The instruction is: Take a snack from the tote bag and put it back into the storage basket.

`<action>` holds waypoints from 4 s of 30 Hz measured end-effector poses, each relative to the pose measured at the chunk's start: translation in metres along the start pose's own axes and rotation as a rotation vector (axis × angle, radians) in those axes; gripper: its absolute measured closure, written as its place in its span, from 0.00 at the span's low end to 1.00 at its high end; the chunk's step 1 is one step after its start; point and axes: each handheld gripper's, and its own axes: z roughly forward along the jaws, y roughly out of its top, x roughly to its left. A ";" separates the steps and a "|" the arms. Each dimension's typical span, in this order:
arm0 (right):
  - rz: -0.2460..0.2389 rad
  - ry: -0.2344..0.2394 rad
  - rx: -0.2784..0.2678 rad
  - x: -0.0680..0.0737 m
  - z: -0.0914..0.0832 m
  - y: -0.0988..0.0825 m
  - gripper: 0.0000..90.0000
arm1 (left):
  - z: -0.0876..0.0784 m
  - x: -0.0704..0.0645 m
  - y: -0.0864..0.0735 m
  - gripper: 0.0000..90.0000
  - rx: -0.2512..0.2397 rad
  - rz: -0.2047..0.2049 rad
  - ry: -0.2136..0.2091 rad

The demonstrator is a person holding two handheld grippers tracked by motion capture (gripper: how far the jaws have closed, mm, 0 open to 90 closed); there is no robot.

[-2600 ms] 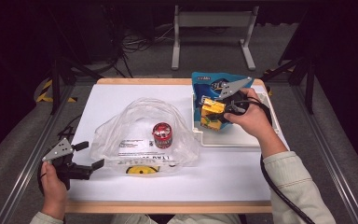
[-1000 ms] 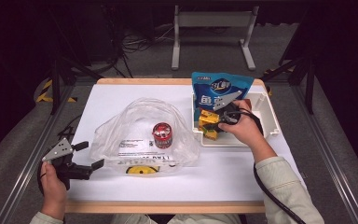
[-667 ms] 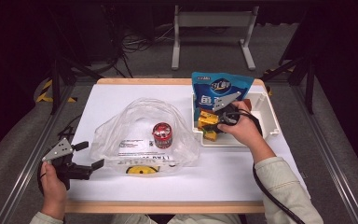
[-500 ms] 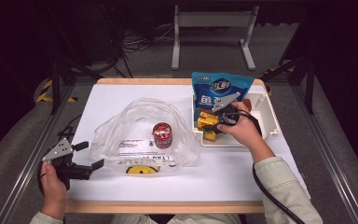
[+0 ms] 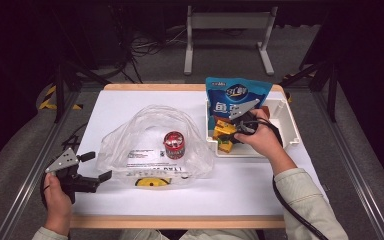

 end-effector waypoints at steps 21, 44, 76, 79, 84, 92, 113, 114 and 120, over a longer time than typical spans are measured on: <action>-0.045 -0.040 -0.038 0.010 -0.019 0.014 0.44 | 0.000 0.000 0.000 0.01 0.000 -0.001 0.001; -0.078 -0.040 -0.117 0.031 -0.051 0.016 0.53 | 0.000 0.000 0.000 0.01 0.005 0.003 0.000; 0.003 -0.033 -0.123 0.047 -0.046 -0.025 1.00 | -0.001 -0.001 0.000 0.01 -0.003 0.002 -0.001; 0.010 -0.036 -0.123 0.045 -0.046 -0.028 1.00 | 0.000 0.000 0.000 0.01 -0.002 0.000 -0.001; 0.023 -0.032 -0.107 0.043 -0.041 -0.034 1.00 | 0.000 0.000 0.000 0.01 -0.004 0.003 -0.004; 0.027 -0.033 -0.081 0.042 -0.028 -0.039 1.00 | 0.000 0.001 0.000 0.01 -0.005 0.001 -0.006; 0.067 -0.071 -0.053 0.035 -0.014 -0.048 1.00 | 0.000 0.001 0.000 0.01 -0.006 0.000 -0.004; 0.070 -0.070 -0.052 0.034 -0.014 -0.049 1.00 | 0.000 0.001 0.000 0.01 -0.008 0.000 -0.005; 0.086 -0.079 -0.048 0.031 -0.014 -0.053 1.00 | 0.000 0.002 0.000 0.01 -0.006 0.001 -0.006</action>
